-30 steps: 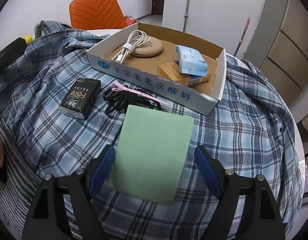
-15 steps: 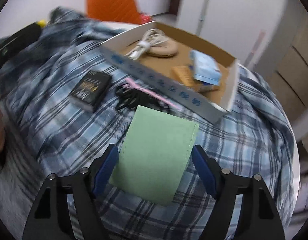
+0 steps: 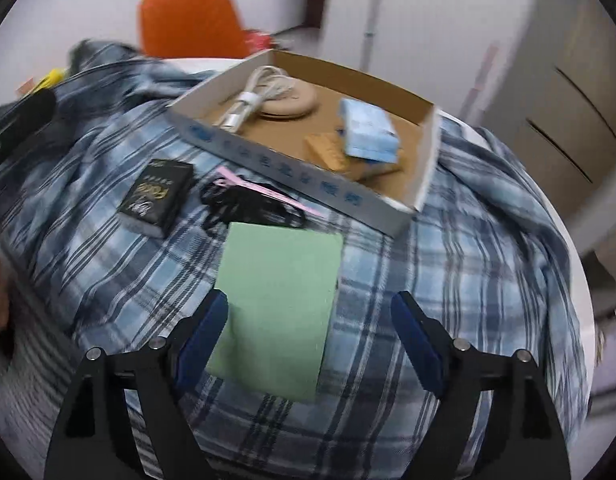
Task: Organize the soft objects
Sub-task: 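Lift the green sponge pad with the right gripper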
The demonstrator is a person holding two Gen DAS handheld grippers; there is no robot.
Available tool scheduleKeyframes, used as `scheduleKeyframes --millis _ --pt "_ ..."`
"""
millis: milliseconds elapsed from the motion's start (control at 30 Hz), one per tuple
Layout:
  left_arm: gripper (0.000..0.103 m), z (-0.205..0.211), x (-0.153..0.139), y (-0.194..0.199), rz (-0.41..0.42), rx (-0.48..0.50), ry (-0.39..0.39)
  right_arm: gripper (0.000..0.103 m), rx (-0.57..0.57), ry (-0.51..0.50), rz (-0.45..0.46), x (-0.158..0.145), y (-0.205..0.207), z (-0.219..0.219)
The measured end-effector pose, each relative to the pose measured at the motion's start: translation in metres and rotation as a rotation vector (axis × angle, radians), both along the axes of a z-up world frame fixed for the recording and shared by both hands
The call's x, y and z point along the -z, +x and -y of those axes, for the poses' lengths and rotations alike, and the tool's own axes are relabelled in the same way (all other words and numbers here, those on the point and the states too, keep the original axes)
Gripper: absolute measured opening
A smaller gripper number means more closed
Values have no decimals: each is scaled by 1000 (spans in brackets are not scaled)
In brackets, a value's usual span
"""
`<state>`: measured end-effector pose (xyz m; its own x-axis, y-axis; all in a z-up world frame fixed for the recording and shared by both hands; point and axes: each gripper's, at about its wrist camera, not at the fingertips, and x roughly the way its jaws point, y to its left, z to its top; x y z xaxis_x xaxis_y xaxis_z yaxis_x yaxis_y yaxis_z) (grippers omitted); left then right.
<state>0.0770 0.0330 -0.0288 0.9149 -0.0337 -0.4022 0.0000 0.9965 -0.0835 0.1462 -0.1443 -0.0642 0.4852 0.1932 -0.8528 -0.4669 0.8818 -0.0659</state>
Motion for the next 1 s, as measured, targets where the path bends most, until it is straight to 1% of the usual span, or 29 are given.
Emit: scheduleKeyframes --millis 33,100,200,267,300,367,433,500,633,867,1000 --pt "103 0 0 0 -1 0 0 83 37 -3 11 0 -3 0" --pt "103 0 0 0 0 0 -1 83 121 1 0 2 -6 -1" --pt "103 0 0 0 -1 0 0 83 208 74 -84 8 -7 0" --pt "103 0 0 0 -3 3 0 83 257 96 -123 12 -5 -2" --pt "103 1 0 0 -2 4 1 83 281 99 -121 15 -4 -4" --pt "103 1 0 0 -3 4 0 83 312 66 -94 17 -6 -10" --pt "103 1 0 0 -4 4 0 83 298 43 -76 18 -7 -16" --pt "103 1 0 0 -3 4 0 83 287 36 -83 20 -8 -17" --pt "103 2 1 -1 -4 4 1 71 264 35 -98 24 -10 -15" --pt "103 1 1 0 -4 4 1 71 219 61 -116 21 -13 7" --pt "103 1 1 0 -5 4 1 72 145 42 -121 21 -13 13"
